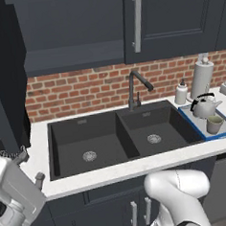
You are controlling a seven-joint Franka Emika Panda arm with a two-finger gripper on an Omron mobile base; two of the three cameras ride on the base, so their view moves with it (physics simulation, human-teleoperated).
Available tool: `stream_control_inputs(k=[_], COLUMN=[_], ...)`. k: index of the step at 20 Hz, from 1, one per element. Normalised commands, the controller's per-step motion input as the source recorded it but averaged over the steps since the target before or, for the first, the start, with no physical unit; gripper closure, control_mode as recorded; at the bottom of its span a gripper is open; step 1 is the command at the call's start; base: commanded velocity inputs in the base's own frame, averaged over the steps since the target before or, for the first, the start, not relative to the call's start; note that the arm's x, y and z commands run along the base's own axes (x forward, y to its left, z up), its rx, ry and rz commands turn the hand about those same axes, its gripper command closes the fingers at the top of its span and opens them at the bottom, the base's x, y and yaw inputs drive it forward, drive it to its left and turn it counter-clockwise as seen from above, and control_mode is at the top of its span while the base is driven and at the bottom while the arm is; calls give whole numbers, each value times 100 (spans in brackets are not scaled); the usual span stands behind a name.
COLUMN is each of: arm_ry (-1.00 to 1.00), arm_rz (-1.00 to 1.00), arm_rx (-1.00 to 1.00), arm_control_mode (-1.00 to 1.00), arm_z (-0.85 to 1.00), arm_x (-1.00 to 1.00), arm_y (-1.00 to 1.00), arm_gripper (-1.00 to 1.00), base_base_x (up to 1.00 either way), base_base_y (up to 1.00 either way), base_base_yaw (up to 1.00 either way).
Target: Pick the kettle from the counter and place it on the tray. Then pick the mug from the cabinet and place it on the tray. Then close the cabinet doors.
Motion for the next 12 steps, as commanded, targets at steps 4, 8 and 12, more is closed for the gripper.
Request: stream_control_inputs(k=[4, 8, 12], arm_ry=[9, 8, 6], arm_rz=[0, 1, 0], arm_rx=[0, 0, 0], arm_control_mode=[-100, -100, -100], arm_z=[27, 28, 31], arm_x=[31, 29, 26], arm_y=[32, 31, 27], arm_gripper=[-100, -100, -100], base_base_x=[0, 0, 0], base_base_y=[0, 0, 0], base_base_yaw=[0, 0, 0])
